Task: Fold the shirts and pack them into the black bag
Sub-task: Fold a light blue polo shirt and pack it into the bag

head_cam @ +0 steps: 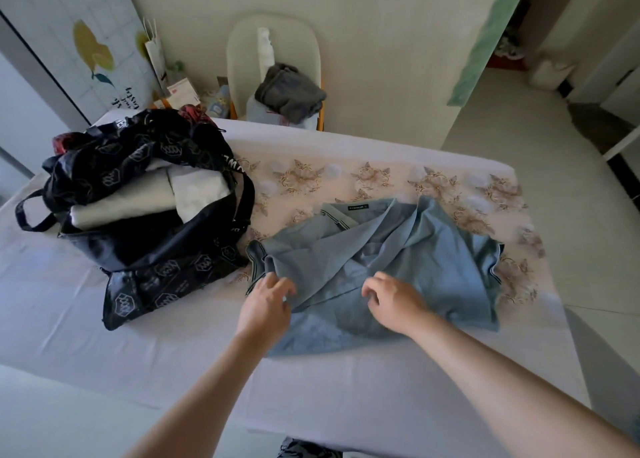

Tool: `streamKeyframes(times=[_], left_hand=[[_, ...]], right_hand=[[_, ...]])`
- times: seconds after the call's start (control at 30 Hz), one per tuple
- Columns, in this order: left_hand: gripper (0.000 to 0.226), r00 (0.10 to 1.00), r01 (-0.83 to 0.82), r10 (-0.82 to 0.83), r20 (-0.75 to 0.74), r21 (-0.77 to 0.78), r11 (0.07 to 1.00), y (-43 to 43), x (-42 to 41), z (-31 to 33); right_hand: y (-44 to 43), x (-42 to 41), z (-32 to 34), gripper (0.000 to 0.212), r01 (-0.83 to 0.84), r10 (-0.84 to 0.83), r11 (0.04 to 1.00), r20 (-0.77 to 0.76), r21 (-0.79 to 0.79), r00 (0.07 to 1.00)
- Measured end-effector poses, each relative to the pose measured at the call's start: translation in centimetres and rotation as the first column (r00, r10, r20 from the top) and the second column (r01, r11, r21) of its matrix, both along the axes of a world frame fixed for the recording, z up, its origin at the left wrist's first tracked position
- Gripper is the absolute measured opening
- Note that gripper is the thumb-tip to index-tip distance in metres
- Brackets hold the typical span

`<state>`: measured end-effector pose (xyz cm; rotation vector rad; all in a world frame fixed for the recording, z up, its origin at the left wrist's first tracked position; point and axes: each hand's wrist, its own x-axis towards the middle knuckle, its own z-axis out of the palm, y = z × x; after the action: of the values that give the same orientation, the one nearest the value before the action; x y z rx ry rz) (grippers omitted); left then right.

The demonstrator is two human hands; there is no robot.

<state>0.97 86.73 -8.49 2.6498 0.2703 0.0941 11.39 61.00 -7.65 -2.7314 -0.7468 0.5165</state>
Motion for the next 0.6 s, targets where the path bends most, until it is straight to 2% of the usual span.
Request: streamKeyframes(times=[0.07,0.13,0.2,0.27,0.37,0.43,0.5,0.6], left_hand=[[0.021,0.982,0.186,-0.187,-0.001,0.112,0.976,-0.9,1.9,-0.1],[0.033,0.966,0.228,-0.201,-0.164,0.163,0.96,-1.7,3.5,0.0],[0.048,0.943,0.213,-0.144,-0.3,0.21,0.954,-1.7,4.4,-0.5],[0.045,0.947,0.179,-0.108,-0.304,0.216,0.96,-1.1,4.8,-1.3],[0.034,0.965,0.148,-0.108,-0.238,0.156,0.977,-0.2,5.4,-1.6],[0.023,0.986,0.09,-0.073,-0.152,0.106,0.99,0.5,6.3,-1.0],[0.02,0.995,-0.036,0.042,-0.089,0.066,0.997,1.4,7.8,0.5],[0.024,0.957,-0.264,0.258,-0.132,-0.031,0.964,4.2,12.1,2.7]], right_hand=[[0.4,1.6,-0.1,0.019,0.068,-0.069,0.997,0.049,0.026,0.996],[0.6,3.2,-0.3,0.02,0.127,-0.131,0.991,0.079,0.048,0.988],[1.0,5.0,-0.4,0.024,0.163,-0.169,0.985,0.111,0.06,0.979],[1.5,7.2,-0.7,0.034,0.172,-0.178,0.984,0.162,0.046,0.971],[2.7,10.2,-1.1,0.055,0.128,-0.11,0.989,0.212,-0.072,0.971],[3.4,11.9,-1.2,0.055,0.08,-0.039,0.979,0.211,-0.188,0.977],[4.1,13.4,-0.8,0.038,0.076,-0.028,0.969,0.202,-0.236,0.979],[5.4,15.7,-0.1,0.027,0.309,-0.309,0.951,0.101,0.012,0.946]])
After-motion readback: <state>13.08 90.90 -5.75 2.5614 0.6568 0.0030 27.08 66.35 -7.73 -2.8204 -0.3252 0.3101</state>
